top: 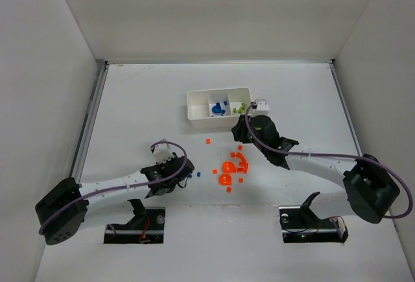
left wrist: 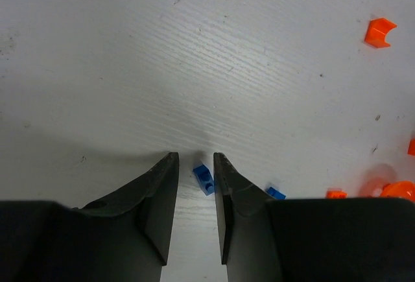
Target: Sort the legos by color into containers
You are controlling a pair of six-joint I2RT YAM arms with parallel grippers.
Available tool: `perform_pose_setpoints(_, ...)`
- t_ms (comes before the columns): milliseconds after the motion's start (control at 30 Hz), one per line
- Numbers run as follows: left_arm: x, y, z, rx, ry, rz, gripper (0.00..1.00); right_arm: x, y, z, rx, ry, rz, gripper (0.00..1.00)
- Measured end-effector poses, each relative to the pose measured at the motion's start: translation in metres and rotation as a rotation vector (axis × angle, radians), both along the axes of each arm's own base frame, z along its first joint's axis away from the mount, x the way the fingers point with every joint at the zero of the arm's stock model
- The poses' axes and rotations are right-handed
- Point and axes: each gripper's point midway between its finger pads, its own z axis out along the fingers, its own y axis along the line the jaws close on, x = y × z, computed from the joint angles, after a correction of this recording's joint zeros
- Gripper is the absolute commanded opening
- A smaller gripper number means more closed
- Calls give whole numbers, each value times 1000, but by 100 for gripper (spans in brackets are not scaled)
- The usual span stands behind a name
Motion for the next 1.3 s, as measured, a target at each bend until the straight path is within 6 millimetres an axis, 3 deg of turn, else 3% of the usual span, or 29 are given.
perform_pose_setpoints(167,0,-2,-1,49,14,9,24,-19,3,-11,-6,12,38,49)
perform_pose_setpoints(467,-10,-15,-2,162,68,-16,16,-20,2,26,81,-77,36,49)
perform_pose_setpoints(667,-12,-14,-2,194,66,-6,7,-23,0,25,89,-76,34,49)
perform_pose_setpoints(833,-9,-11,3,230,54,-18,6,-25,-2,25,98,-75,30,49)
perform_pose_setpoints(1000,22,-33,45,219,-44,-59,7,-25,-2,26,109,-75,26,48)
perform_pose_setpoints(1167,81,-85,114,130,-223,-144,8,-24,-3,26,109,-76,16,48)
perform_pose_setpoints(1300,132,-126,154,80,-345,-206,10,-21,-7,25,102,-80,-6,48)
